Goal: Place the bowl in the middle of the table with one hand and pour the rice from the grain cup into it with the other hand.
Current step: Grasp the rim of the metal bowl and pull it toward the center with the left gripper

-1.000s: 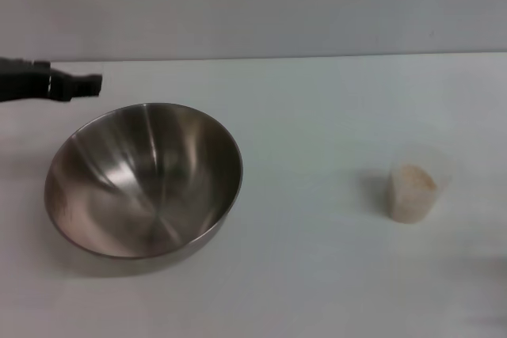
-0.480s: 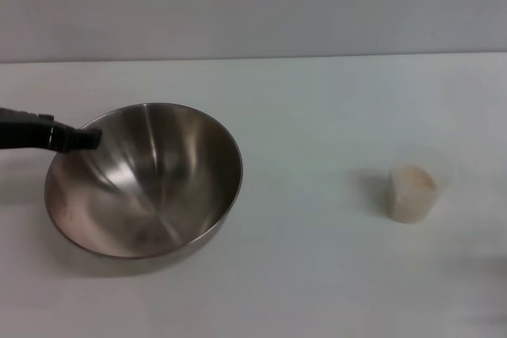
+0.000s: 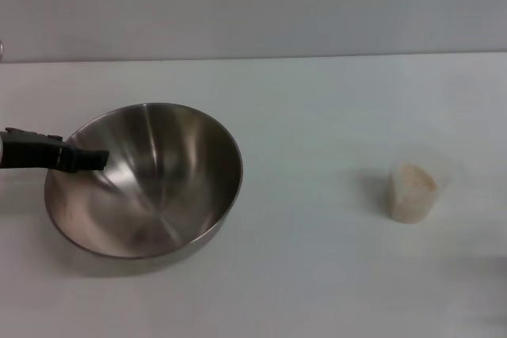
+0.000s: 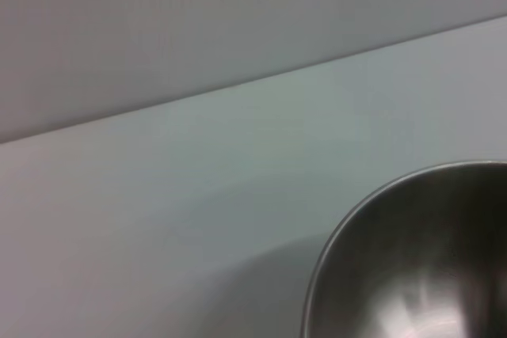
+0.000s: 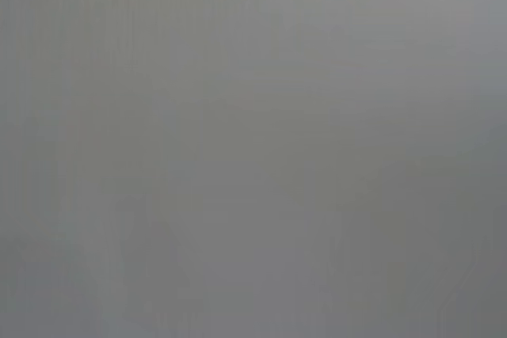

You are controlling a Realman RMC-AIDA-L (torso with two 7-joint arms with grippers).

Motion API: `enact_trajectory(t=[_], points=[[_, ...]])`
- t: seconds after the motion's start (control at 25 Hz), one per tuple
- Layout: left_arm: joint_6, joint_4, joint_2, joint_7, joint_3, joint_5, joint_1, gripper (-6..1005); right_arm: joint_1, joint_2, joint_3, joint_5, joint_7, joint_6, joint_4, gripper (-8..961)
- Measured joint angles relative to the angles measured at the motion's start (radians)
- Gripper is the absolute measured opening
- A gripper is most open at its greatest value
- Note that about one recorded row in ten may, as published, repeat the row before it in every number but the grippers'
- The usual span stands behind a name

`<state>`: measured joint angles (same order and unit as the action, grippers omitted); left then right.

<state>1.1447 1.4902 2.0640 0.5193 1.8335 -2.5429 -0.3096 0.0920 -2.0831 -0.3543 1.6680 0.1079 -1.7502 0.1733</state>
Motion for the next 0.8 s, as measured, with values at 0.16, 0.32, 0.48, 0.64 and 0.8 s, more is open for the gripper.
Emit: enact_trajectory(t=[0.16,0.32,0.48,0.64,0.8], points=[[-0.007,-0.020,-0.001,0.002,-0.007,-0.001,-0.006,718,0.000,0.000,0.000,0.001,0.000,0.000,0.000,844],[-0.022,-0.041,0.000,0.014,-0.009,-0.002,-0.011,700,-0.002,-0.001,0.000,0.002,0.000,0.000,0.000,844],[-0.028,-0.045,0.000,0.015,-0.010,-0.002,-0.011,681,-0.005,-0.001,0.000,0.003,0.000,0.000,0.000,845],[-0.025,-0.044,-0.001,0.018,-0.009,-0.002,-0.011,663,-0.007,-0.002,0.000,0.004,0.000,-0.003,0.000,845],[-0.023,-0.040,-0.001,0.024,-0.009,-0.002,-0.010,609,-0.009,-0.002,0.000,0.004,0.003,-0.006,0.000,845]])
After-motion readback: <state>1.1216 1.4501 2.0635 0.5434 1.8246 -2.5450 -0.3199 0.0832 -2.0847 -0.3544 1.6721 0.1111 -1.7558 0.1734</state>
